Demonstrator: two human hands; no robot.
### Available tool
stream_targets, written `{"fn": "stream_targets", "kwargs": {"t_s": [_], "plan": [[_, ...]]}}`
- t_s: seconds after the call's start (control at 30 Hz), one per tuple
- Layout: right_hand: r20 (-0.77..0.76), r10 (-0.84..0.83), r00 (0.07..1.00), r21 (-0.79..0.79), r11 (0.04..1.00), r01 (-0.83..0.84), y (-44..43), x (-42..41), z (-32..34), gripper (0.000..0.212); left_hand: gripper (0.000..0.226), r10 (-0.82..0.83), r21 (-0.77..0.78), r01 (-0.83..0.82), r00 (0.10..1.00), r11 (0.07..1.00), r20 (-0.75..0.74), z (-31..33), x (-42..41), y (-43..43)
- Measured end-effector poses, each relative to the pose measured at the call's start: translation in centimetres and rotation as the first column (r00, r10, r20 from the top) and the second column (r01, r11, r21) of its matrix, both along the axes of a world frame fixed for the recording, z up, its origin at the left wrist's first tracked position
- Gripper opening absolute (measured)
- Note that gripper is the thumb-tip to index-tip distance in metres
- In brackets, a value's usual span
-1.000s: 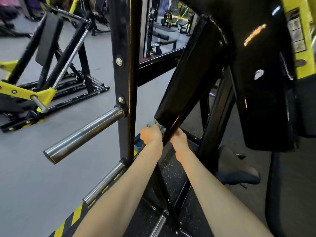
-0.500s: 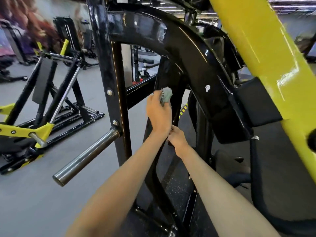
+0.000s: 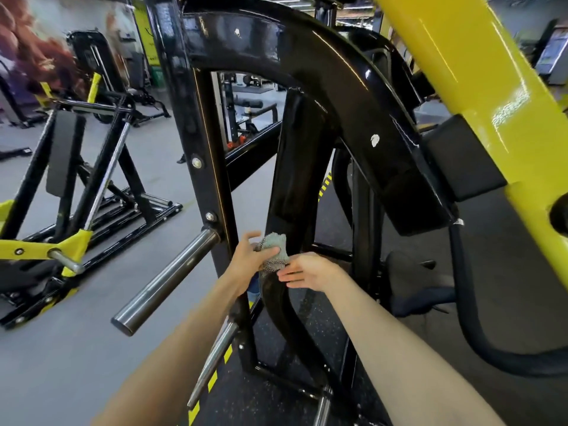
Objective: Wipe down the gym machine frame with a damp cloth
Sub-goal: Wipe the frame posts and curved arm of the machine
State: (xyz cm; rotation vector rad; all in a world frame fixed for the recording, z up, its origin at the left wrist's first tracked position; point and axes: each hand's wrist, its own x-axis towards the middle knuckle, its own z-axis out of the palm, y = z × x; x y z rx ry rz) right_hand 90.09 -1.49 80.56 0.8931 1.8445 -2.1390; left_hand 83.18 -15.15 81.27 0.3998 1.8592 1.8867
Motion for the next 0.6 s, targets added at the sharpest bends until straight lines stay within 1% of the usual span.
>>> {"fn": "stream_targets", "kwargs": {"t_s": [0.03, 0.07, 0.1, 0.17, 0.23, 0.3, 0.33, 0.37, 0.43, 0.5, 0.53, 0.6], "plan": [[-0.082, 0.023, 0.996, -0.064, 0.998, -0.028, -0.7, 0.1, 0.1, 0.033, 0.031, -0.031, 0.068, 0.022, 0.99, 0.997, 0.135, 0.2, -0.2, -0.7], [-0.164, 0.018, 0.986, -0.111, 0.993, -0.036, -1.2, -0.1, 0.1, 0.04, 0.021, -0.067, 0.105, 0.046, 0.977, 0.993, 0.2, 0.2, -0.5, -1.4], [-0.225, 0.003, 0.974, -0.152, 0.988, -0.038, -1.6, -0.2, 0.2, 0.046, 0.013, -0.107, 0.131, 0.078, 0.967, 0.988, 0.23, 0.3, -0.8, -2.1], [-0.296, -0.026, 0.955, -0.246, 0.968, -0.05, -2.1, -0.5, 0.2, 0.056, 0.006, -0.169, 0.125, 0.142, 0.957, 0.982, 0.235, 0.2, -1.7, -3.3], [-0.328, -0.029, 0.944, -0.301, 0.95, -0.076, -2.4, -0.5, -0.1, 0.06, 0.017, -0.227, 0.022, 0.227, 0.958, 0.974, 0.172, 0.1, -2.5, -3.9], [-0.332, -0.039, 0.942, -0.272, 0.961, -0.056, -3.1, -0.5, -0.4, 0.054, 0.02, -0.231, -0.112, 0.241, 0.969, 0.964, 0.092, 0.0, -2.9, -4.1], [-0.329, -0.059, 0.943, -0.236, 0.972, -0.022, -3.6, -0.6, -0.6, 0.048, 0.019, -0.22, -0.136, 0.23, 0.972, 0.964, 0.082, -0.1, -2.9, -4.0], [-0.324, -0.093, 0.942, -0.204, 0.979, 0.027, -4.0, -0.7, -0.7, 0.042, 0.017, -0.206, -0.131, 0.218, 0.973, 0.967, 0.1, -0.1, -3.0, -4.0], [-0.319, -0.185, 0.93, -0.176, 0.975, 0.133, -4.4, -1.0, -0.9, 0.034, 0.017, -0.188, -0.059, 0.204, 0.962, 0.977, 0.197, -0.1, -3.4, -4.1], [-0.313, -0.253, 0.915, -0.166, 0.964, 0.21, -4.5, -1.4, -0.9, 0.029, 0.021, -0.234, 0.013, 0.24, 0.933, 0.971, 0.274, -0.2, -4.3, -4.6], [-0.305, -0.289, 0.907, -0.168, 0.954, 0.247, -4.5, -1.7, -0.9, 0.028, 0.022, -0.275, 0.015, 0.282, 0.92, 0.959, 0.28, -0.3, -4.8, -4.9], [-0.275, -0.346, 0.897, -0.17, 0.936, 0.309, -4.7, -2.2, -1.0, 0.03, 0.018, -0.348, -0.058, 0.37, 0.907, 0.927, 0.237, -0.3, -5.4, -5.5]]}}
